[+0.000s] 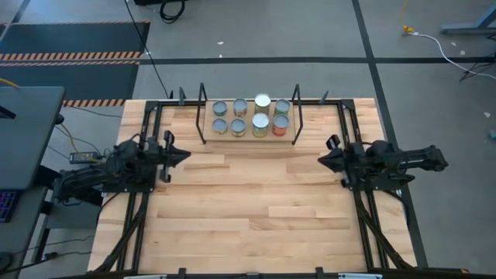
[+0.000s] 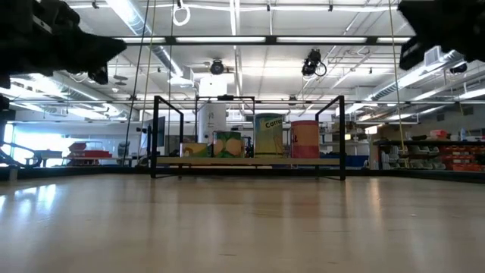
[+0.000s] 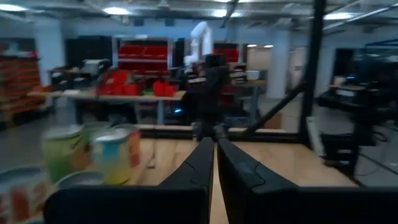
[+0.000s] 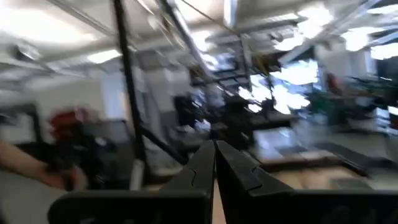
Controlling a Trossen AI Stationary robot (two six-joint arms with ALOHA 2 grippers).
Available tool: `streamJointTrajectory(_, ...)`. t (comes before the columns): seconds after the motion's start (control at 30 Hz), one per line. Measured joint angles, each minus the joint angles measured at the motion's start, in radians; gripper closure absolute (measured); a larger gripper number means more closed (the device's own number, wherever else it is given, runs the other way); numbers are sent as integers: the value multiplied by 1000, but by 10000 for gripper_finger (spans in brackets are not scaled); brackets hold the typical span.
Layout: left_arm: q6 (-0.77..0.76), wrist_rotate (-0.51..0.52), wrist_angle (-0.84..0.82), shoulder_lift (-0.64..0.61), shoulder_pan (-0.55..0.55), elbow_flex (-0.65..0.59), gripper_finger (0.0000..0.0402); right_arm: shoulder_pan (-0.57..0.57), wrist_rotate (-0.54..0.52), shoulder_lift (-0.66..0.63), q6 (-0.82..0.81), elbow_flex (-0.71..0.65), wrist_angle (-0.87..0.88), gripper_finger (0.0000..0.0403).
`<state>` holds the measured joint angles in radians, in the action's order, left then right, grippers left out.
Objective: Pick and place cans onto a shelf
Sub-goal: Return to Home Position
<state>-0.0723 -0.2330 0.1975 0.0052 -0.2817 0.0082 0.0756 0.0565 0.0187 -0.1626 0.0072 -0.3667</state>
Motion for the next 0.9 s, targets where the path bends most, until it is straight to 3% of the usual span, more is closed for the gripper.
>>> streamJointTrajectory(0.13, 11, 121, -51, 8, 0, 0, 372, -1, -92, 1, 54, -1, 126, 380)
streamJointTrajectory(0.3, 10, 418, -35, 7, -1, 1, 374, -1, -99, 1, 106, -1, 281, 380)
streamJointTrajectory(0.37, 24, 476, -45, 7, -1, 1, 374, -1, -99, 2, 104, -1, 311, 380)
streamJointTrajectory(0.53, 3, 465, -128, 8, 0, 1, 375, -1, -99, 2, 106, -1, 310, 380)
streamJointTrajectory(0.9, 6, 464, -131, 8, 0, 1, 378, -1, -99, 2, 106, -1, 309, 380)
